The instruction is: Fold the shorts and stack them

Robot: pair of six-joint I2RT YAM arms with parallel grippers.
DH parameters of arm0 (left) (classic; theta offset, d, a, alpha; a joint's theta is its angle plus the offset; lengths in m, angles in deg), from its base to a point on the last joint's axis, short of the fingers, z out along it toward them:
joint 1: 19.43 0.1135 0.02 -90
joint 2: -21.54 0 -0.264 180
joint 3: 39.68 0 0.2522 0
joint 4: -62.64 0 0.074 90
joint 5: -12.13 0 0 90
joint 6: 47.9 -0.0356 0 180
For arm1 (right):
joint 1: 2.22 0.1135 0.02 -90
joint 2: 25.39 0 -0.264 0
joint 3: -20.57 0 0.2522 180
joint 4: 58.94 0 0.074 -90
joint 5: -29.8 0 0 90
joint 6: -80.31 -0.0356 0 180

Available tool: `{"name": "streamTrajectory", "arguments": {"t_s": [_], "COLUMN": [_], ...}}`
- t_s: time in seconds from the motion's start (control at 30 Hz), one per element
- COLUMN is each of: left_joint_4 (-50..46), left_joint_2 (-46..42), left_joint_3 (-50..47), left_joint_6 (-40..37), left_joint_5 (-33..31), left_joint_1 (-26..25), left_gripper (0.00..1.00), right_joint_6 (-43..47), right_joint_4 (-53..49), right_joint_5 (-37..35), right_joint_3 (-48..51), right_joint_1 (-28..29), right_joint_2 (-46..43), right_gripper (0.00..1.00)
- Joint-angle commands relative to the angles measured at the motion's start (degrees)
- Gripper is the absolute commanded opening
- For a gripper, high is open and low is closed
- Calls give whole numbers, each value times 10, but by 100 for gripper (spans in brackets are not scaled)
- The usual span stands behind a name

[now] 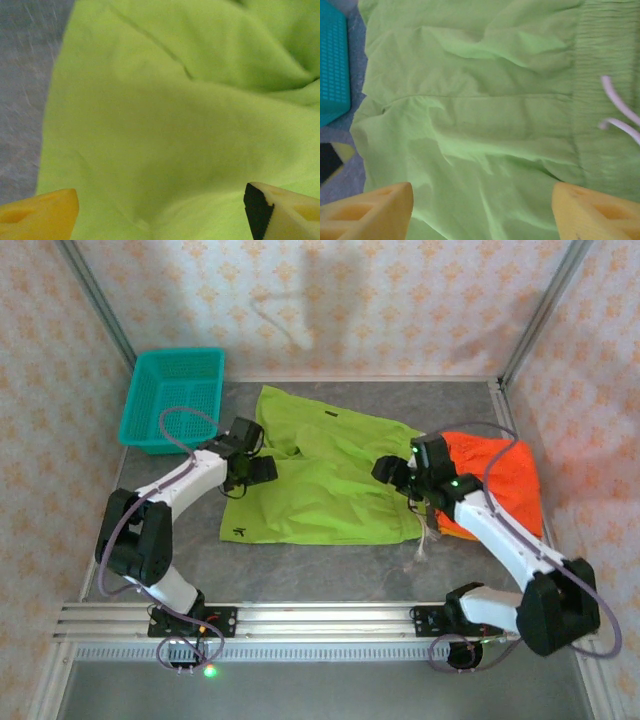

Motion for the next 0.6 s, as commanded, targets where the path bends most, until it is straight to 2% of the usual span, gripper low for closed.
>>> {"name": "streamTrajectory", "arguments": {"t_s": [0.0,0.3,0.57], "left_joint_4": [21,35,46], "left_joint_2": [-2,-42,-164], "left_joint_3": [-62,-166,-276], "left_joint_6": [42,99,175], "left_joint_5": [-18,-44,-28], "left_joint_1": [-20,-88,-137], "left_gripper": [83,79,74], "right_joint_6": [6,-3,-15], "right_joint_4": [53,66,60], "right_joint_5": [9,42,50], "right_joint_3": [-65,-216,-341], "right_joint_1": [18,55,93], "right_joint_2": [67,255,383], "right_gripper": [73,73,72]}}
